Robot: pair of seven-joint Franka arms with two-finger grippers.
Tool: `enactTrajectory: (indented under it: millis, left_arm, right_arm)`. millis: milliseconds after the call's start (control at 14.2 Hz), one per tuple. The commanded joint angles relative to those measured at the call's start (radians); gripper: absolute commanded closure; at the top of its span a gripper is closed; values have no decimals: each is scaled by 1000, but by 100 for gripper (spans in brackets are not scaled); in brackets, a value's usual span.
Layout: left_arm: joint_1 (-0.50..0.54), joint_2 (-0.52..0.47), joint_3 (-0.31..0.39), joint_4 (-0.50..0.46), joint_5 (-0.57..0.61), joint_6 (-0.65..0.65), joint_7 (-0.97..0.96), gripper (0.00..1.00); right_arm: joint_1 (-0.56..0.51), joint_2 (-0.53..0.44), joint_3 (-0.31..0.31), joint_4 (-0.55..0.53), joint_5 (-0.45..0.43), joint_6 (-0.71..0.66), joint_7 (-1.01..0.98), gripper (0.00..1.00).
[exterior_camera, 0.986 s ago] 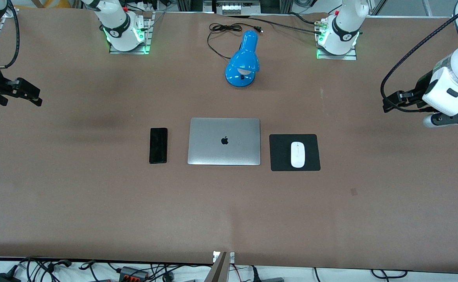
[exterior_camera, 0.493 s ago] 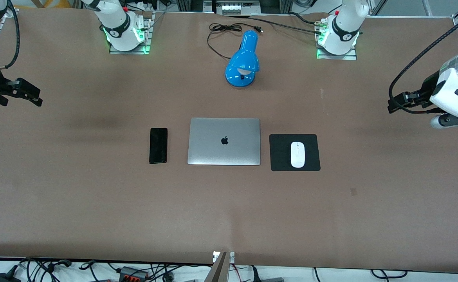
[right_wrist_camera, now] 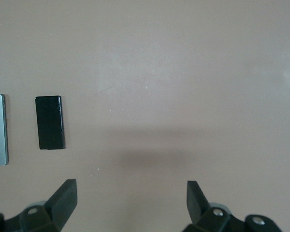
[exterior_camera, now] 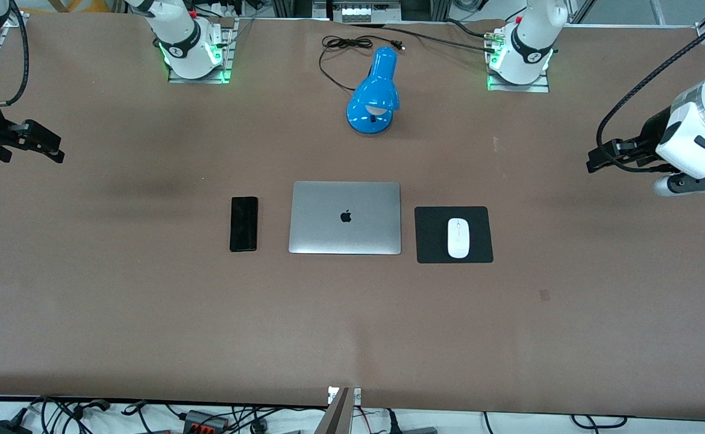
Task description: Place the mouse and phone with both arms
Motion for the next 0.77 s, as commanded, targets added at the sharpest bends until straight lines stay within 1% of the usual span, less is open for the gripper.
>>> enactTrajectory:
  millis: [0,704]
  left_arm:
    - [1,-21,1,-12,-14,7,21,0]
    - [0,-19,1,-10,-15,2,20,0]
  right_arm:
    - [-15,-12,8,-4,41,-11,-5,0]
    - [-12,-24,8,-2,31,-31,-17,0]
